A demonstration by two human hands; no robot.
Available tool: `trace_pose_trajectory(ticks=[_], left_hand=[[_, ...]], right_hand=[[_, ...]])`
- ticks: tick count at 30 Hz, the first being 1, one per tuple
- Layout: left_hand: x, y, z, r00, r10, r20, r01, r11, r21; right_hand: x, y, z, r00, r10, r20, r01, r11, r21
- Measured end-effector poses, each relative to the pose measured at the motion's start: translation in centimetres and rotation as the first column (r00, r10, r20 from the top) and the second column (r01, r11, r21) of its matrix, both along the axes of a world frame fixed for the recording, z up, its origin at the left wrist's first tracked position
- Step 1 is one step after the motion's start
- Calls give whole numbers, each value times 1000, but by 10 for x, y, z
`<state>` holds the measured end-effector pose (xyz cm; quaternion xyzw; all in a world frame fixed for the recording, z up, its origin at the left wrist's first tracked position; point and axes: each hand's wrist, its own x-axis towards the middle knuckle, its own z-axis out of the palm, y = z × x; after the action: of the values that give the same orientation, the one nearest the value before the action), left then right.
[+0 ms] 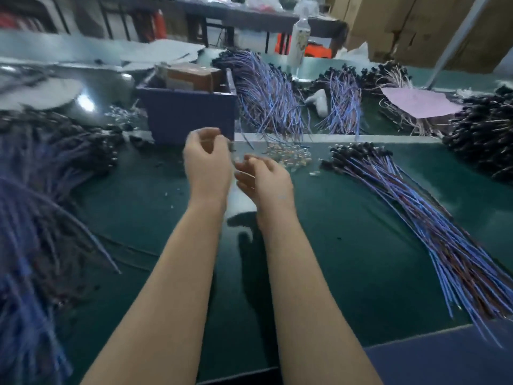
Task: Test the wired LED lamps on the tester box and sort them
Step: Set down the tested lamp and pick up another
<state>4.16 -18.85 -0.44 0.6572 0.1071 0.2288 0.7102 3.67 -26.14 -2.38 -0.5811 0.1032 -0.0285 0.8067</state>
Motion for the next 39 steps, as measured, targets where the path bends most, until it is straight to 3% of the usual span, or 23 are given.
trace_pose_trajectory(ticks=[3,6,10,16,19,22,25,29,30,32,34,35,37,39], left_hand=[[-7,65,8,981,193,15,-191,977,-99],[-16,120,7,940,339,-20,-337,923,-188],[-30,167,2,882,465,-74,-467,848,-251],[-38,187,3,875,464,-139,-483,813,-326],[-40,187,7,880,441,-177,-474,801,-365],[-38,187,10,888,431,-158,-457,802,-384],[-34,188,9,895,428,-127,-442,806,-395],[-35,186,6,893,425,-145,-448,818,-361],[-35,185,5,892,431,-133,-449,818,-359],[-33,184,3,890,442,-109,-450,819,-356],[-30,182,2,892,438,-110,-448,826,-343],[-29,180,2,896,430,-110,-441,834,-333],[-28,174,2,905,413,-105,-423,846,-324],[-28,168,2,916,390,-99,-400,858,-323]], right_hand=[[3,66,-4,972,231,42,-211,939,-271],[-2,125,-6,905,425,-11,-369,772,-517],[-14,181,-8,834,550,-45,-415,571,-708],[-7,216,-7,886,461,42,-318,674,-667],[1,228,-9,846,533,12,-365,595,-716],[12,233,-8,810,581,-79,-401,451,-798],[13,233,-6,843,536,-47,-340,462,-819],[3,226,-14,933,346,101,-172,674,-718],[3,225,-16,957,268,113,-144,774,-616],[5,223,-14,987,158,9,-152,965,-214],[7,220,-8,970,201,-137,-174,967,188],[8,217,-6,953,247,-175,-192,940,281],[9,212,-4,925,334,-181,-269,912,308],[8,203,0,898,413,-153,-372,898,236]])
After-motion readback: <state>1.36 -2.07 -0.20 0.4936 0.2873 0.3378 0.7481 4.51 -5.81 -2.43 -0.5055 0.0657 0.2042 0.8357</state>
